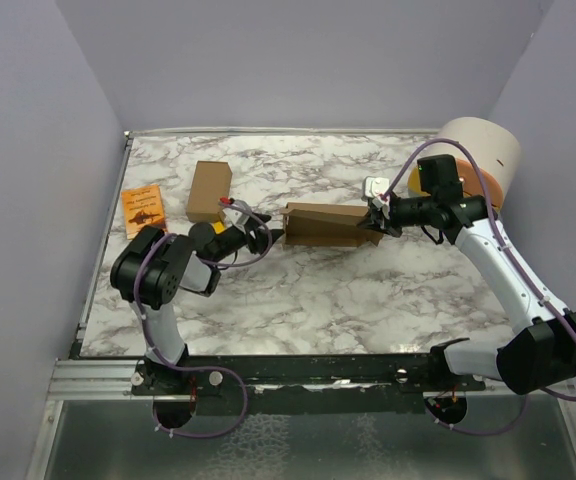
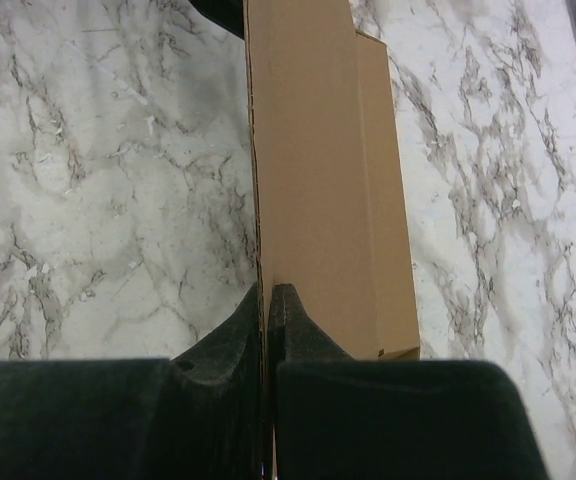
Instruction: Fold the paper box
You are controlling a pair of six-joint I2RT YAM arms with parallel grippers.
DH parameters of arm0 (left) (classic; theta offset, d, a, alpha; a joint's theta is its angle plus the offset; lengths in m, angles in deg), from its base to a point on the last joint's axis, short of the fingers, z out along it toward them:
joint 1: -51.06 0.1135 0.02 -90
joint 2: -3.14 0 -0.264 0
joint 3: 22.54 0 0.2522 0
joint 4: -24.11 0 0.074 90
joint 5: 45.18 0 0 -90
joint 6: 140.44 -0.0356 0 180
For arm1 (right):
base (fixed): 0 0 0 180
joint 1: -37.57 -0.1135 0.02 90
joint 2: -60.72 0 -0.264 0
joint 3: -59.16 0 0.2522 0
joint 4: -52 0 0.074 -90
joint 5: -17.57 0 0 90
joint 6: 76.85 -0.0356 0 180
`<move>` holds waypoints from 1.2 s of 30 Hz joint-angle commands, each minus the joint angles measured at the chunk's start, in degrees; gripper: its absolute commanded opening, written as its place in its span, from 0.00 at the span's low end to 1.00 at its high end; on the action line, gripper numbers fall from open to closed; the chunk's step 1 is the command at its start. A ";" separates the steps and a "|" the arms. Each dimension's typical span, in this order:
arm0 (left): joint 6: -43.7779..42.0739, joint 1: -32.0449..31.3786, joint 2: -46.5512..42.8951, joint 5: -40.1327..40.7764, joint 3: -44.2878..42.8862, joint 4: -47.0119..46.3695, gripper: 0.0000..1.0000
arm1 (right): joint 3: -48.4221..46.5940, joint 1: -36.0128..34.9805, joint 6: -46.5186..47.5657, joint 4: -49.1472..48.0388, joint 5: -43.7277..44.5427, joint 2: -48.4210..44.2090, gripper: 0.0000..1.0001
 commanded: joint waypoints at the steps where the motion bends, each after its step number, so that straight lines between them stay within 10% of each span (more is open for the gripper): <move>1: -1.63 -0.41 2.46 1.55 0.09 -6.76 0.59 | 0.71 -0.14 -0.49 1.61 -3.88 -0.65 0.01; 36: -5.27 -5.29 9.74 17.56 -2.62 -17.88 0.71 | -0.19 -0.20 -2.67 1.58 -5.51 2.01 0.01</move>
